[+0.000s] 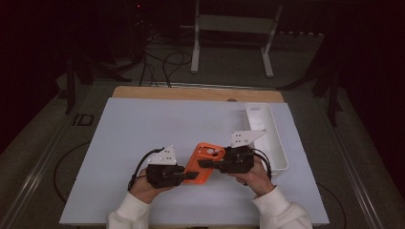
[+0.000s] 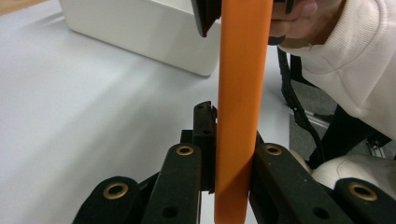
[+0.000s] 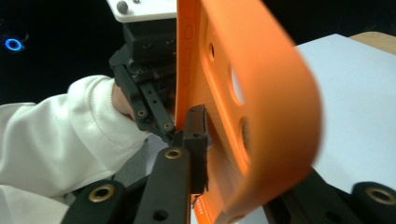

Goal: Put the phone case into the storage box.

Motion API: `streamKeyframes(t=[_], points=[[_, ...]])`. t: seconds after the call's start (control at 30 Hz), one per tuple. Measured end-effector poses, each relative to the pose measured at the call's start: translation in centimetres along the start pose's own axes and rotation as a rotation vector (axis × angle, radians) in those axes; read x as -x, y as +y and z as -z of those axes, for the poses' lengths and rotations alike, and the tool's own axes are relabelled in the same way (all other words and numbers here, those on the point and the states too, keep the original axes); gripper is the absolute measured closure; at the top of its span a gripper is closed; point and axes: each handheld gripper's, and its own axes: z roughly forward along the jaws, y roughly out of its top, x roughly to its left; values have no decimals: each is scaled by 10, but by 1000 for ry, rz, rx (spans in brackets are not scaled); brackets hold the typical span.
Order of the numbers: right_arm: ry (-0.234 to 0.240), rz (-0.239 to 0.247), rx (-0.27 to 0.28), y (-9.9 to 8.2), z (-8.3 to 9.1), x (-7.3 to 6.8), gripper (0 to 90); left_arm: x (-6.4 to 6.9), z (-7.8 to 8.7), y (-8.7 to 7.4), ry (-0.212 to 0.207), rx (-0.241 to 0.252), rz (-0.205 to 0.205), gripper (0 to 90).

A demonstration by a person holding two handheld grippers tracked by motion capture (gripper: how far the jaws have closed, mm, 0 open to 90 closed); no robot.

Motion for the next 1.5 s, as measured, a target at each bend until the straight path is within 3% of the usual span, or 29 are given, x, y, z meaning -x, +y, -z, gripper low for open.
streamKeyframes(t=[0.3, 0.47, 0.63, 0.87, 1.5], points=[[-56, -5, 13, 1, -2, -1, 589, 2, 1, 1, 50, 9, -14, 856], [-109, -17, -2, 1, -3, -2, 402, 1, 3, 1, 74, 18, -13, 857], [-138, -36, -4, 1, -3, -1, 338, 1, 5, 1, 103, 23, -12, 856], [-205, -54, 2, 0, -2, -4, 183, 0, 7, 1, 143, 38, -1, 856], [-292, -106, 44, -8, 11, -5, 103, 0, 13, 2, 250, 70, 17, 855]])
